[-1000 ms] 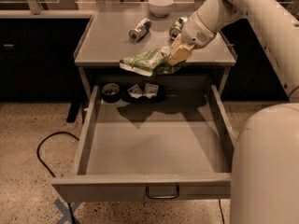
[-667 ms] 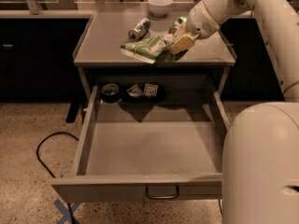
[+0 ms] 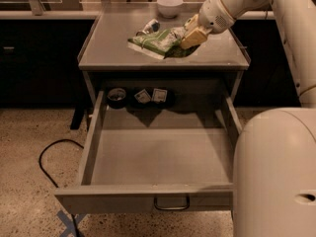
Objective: Pick green jalapeno chip bag from top drawer and place on counter
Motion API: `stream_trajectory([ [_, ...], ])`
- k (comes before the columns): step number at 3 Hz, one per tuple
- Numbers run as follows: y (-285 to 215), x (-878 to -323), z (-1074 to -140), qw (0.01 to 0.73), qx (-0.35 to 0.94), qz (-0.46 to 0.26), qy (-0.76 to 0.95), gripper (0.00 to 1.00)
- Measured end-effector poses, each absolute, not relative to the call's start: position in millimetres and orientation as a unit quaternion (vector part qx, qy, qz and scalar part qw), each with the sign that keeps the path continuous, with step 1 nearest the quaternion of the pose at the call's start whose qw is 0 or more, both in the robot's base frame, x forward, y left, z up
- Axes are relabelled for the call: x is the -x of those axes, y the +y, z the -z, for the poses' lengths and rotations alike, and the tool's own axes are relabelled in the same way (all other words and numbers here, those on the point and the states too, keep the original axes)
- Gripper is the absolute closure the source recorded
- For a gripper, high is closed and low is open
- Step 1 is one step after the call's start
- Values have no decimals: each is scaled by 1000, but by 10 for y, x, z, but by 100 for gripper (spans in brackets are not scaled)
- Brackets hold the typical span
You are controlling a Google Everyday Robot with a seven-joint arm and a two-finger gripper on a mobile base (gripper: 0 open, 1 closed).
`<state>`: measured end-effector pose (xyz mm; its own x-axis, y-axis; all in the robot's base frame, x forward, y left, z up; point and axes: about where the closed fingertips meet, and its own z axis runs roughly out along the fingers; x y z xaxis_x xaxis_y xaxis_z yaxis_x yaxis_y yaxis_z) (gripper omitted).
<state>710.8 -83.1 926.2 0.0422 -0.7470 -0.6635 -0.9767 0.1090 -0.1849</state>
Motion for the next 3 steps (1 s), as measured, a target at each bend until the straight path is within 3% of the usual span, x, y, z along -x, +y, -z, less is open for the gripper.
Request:
stream_trajectory([
  [3,-1957,-7748,-9183,367,507,-76,776,100],
])
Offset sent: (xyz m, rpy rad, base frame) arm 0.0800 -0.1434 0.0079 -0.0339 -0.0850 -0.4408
